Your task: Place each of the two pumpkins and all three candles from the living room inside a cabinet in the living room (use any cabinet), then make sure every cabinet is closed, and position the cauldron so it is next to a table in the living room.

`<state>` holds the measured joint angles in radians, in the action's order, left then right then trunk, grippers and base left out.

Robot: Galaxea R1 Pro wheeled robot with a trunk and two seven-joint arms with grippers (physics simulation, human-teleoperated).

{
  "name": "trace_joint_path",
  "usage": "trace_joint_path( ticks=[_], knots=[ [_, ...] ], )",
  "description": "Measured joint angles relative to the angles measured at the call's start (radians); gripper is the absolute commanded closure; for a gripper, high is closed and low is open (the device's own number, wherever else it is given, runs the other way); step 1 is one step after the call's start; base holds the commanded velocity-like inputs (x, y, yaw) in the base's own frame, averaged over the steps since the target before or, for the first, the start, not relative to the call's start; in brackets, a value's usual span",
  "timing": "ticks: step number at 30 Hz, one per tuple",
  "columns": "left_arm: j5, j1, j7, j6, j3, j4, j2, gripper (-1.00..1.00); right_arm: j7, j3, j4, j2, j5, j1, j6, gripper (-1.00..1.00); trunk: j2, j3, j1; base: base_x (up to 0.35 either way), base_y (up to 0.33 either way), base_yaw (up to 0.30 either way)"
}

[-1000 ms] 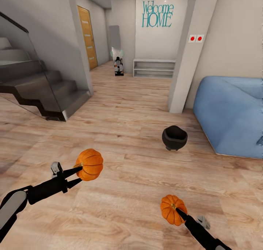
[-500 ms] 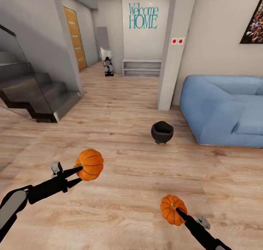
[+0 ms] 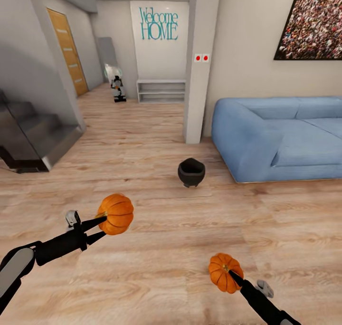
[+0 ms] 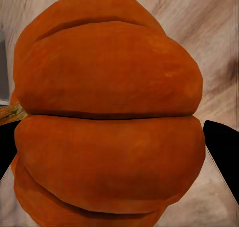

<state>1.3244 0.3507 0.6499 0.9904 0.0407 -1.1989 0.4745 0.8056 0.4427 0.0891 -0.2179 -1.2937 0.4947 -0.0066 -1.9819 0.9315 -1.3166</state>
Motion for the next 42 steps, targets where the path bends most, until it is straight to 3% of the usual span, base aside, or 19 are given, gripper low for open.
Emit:
trace_joint_path(
  ticks=[17,18,27,42],
  knots=[
    [0.003,0.0,0.0,0.001,-0.003,0.002,0.0,1.0,-0.001,-0.006,0.0,0.0,-0.002,0.0,0.0,1.0,0.119,-0.062,0.065,0.0,0.0,-0.26],
    [0.014,0.0,0.0,0.005,-0.004,0.002,0.0,1.0,-0.001,-0.008,0.0,0.0,-0.003,0.0,0.0,1.0,0.119,-0.062,0.065,0.0,0.0,-0.049],
    [0.005,0.0,-0.001,0.003,-0.006,0.005,0.001,1.0,-0.001,-0.007,-0.002,0.0,-0.004,0.0,-0.001,1.0,0.119,-0.064,0.065,-0.024,0.0,-0.075],
    [-0.001,0.0,-0.001,0.001,-0.008,0.01,0.0,1.0,-0.002,-0.005,-0.007,0.0,-0.004,0.0,-0.002,1.0,0.119,-0.079,0.065,-0.322,0.0,-0.236]
  ],
)
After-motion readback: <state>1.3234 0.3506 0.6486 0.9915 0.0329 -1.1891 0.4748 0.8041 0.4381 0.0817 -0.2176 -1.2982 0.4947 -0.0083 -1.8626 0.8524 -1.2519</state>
